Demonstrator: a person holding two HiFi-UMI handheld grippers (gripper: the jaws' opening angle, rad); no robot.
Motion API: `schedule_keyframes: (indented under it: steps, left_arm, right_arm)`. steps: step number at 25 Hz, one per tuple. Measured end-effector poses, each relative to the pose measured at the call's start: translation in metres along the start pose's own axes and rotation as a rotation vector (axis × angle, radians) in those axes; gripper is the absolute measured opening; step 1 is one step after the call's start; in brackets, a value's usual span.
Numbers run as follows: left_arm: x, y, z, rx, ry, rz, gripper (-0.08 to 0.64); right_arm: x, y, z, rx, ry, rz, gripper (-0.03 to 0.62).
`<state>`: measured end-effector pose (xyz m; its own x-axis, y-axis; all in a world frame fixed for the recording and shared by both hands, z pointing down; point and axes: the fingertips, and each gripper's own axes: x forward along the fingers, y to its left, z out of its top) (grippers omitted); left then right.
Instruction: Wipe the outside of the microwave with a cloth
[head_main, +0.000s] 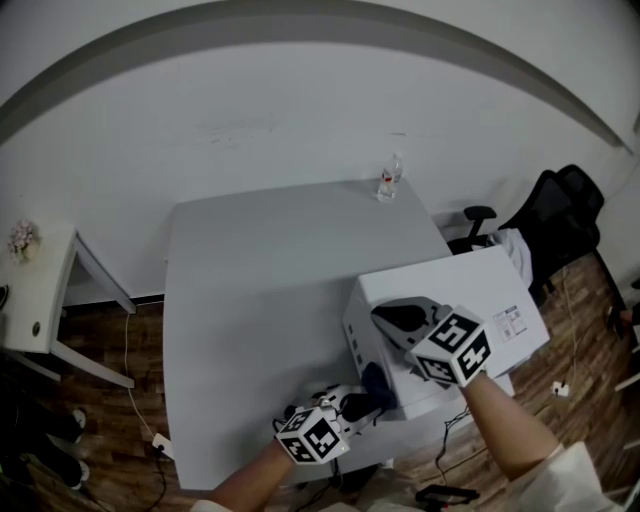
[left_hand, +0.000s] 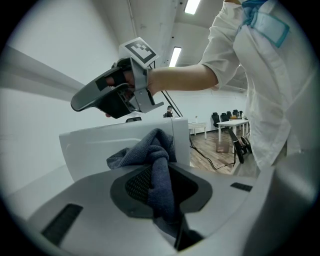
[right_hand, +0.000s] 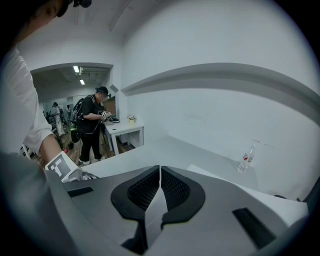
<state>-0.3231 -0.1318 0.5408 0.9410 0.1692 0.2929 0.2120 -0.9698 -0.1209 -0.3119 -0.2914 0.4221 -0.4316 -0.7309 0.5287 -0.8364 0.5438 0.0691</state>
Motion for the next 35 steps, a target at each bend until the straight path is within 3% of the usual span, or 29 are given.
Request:
schedule_keyframes:
  steps: [14, 19, 26, 35]
  left_arm:
    - [-0.009, -0.033, 0.012, -0.001, -0.013, -0.050, 0.067]
    - [-0.020, -0.039, 0.034, -0.019, -0.066, -0.060, 0.067]
    - [-0.045, -0.015, 0.099, -0.084, -0.198, 0.005, 0.067]
    - [-0.042, 0.024, 0.154, -0.218, -0.193, 0.162, 0.067]
  right_arm:
    - [-0.020, 0.015, 0.009, 0.018, -0.042, -0.005, 0.034]
    - [-0.033, 0.019, 0.011, 0.034, -0.074, -0.017, 0.034]
    - [-0.058, 0.017, 0.011, 0.078, -0.136, -0.053, 0.034]
    - [-0.108, 0.005, 0.000, 0.137, -0.212, -0.123, 0.034]
